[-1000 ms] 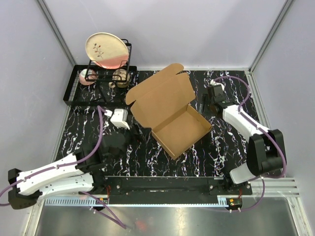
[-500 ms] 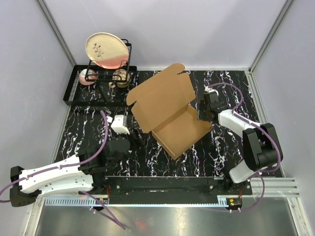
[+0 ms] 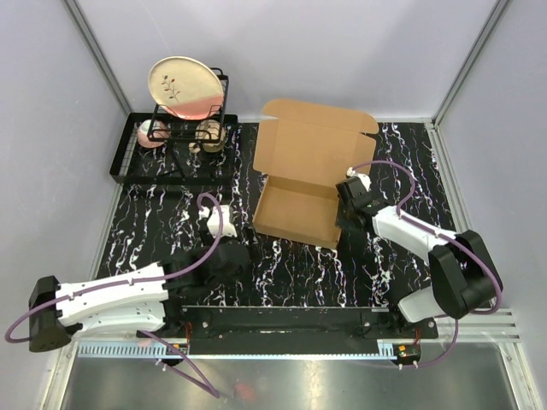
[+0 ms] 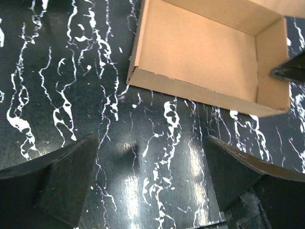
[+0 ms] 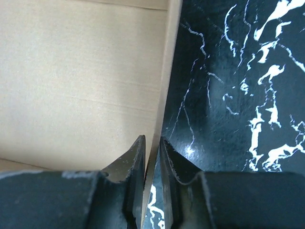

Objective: Fold the paper box

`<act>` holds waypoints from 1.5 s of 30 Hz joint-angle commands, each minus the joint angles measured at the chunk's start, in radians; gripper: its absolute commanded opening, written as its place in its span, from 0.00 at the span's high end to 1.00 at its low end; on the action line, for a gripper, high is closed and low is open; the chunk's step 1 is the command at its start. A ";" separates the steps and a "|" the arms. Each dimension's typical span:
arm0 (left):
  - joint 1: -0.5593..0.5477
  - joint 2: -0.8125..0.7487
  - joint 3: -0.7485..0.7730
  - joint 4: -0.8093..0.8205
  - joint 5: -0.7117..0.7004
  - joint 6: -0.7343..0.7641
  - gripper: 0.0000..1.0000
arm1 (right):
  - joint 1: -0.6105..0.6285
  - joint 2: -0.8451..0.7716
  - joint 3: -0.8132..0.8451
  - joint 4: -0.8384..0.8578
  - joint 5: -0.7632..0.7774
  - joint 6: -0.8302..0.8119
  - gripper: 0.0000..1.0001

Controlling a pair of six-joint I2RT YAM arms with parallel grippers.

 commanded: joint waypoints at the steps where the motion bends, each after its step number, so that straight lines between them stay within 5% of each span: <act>1: 0.099 0.035 0.044 0.052 -0.036 0.041 0.01 | 0.024 -0.043 -0.005 -0.051 0.074 0.068 0.77; 7: 0.419 0.168 0.106 0.258 0.248 0.289 0.01 | 0.025 -0.030 -0.004 -0.090 0.096 0.031 0.87; 10: 0.489 0.291 0.194 0.310 0.311 0.383 0.01 | 0.027 -0.032 -0.008 -0.094 0.065 0.025 0.92; 17: 0.498 0.537 0.311 0.396 0.515 0.440 0.04 | 0.033 -0.020 -0.030 -0.081 0.018 0.022 0.97; 23: 0.535 0.598 0.211 0.446 0.529 0.388 0.08 | 0.036 -0.023 -0.036 -0.074 0.009 0.019 1.00; 27: 0.569 0.676 0.200 0.454 0.555 0.383 0.19 | 0.034 -0.011 -0.028 -0.070 -0.001 0.010 1.00; 32: 0.567 0.716 0.217 0.456 0.544 0.374 0.58 | 0.034 0.000 -0.021 -0.068 -0.002 0.004 1.00; 38: 0.564 0.741 0.236 0.457 0.561 0.366 0.67 | 0.039 0.006 -0.015 -0.071 0.001 0.007 1.00; 41: 0.541 0.747 0.229 0.462 0.553 0.369 0.79 | 0.051 0.013 -0.005 -0.087 0.022 0.015 1.00; 43: 0.509 0.753 0.220 0.465 0.538 0.371 1.00 | 0.062 0.025 -0.002 -0.100 0.036 0.021 1.00; 45: 0.480 0.759 0.211 0.471 0.526 0.363 1.00 | 0.071 0.034 0.005 -0.119 0.064 0.038 1.00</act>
